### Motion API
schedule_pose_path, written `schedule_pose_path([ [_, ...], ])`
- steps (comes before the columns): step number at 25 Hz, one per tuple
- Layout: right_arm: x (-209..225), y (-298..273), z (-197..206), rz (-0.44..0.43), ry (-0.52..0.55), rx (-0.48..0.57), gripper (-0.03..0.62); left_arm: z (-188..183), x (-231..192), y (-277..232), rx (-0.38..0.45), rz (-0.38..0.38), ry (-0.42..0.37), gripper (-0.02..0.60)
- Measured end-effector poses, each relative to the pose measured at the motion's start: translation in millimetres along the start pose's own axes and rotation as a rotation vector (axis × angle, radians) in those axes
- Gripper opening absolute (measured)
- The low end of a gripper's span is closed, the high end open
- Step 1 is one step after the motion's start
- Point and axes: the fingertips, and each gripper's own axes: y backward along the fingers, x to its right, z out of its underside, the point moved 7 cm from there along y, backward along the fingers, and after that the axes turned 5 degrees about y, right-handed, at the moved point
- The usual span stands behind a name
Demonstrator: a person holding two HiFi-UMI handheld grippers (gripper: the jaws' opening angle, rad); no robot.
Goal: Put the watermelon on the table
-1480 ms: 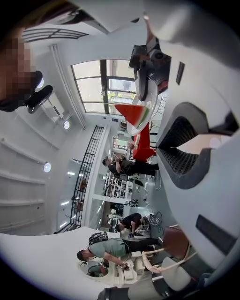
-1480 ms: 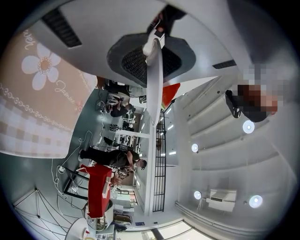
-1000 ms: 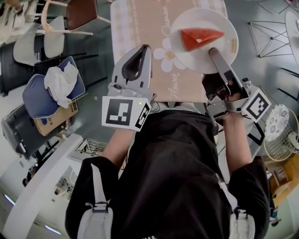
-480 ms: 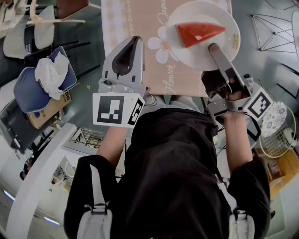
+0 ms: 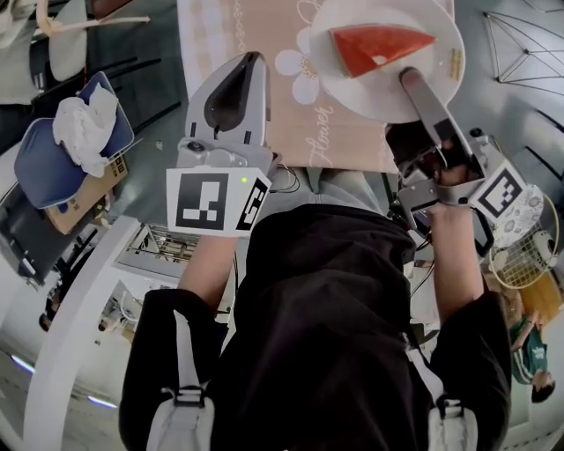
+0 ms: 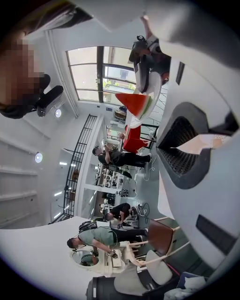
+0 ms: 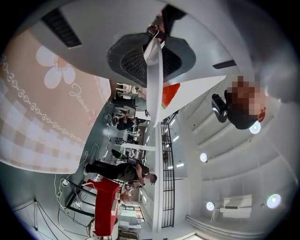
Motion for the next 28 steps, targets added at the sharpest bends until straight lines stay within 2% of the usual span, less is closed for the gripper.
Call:
schedule_pose_path([
  [9, 30.0, -5.9, 14.4, 0.023, -0.017, -0.030, 0.025, 22.8, -13.7, -16.7, -0.017, -0.004, 0.031, 0.010],
  [18, 37.8, -7.8, 16.7, 0.031, -0.029, -0.058, 0.025, 25.7, -16.8, -16.1, -0.051, -0.020, 0.043, 0.009],
  [28, 87.9, -14.3, 41.9, 0.044, -0.085, -0.054, 0.025, 62.1, -41.1, -23.3, -0.111, -0.032, 0.067, 0.009],
])
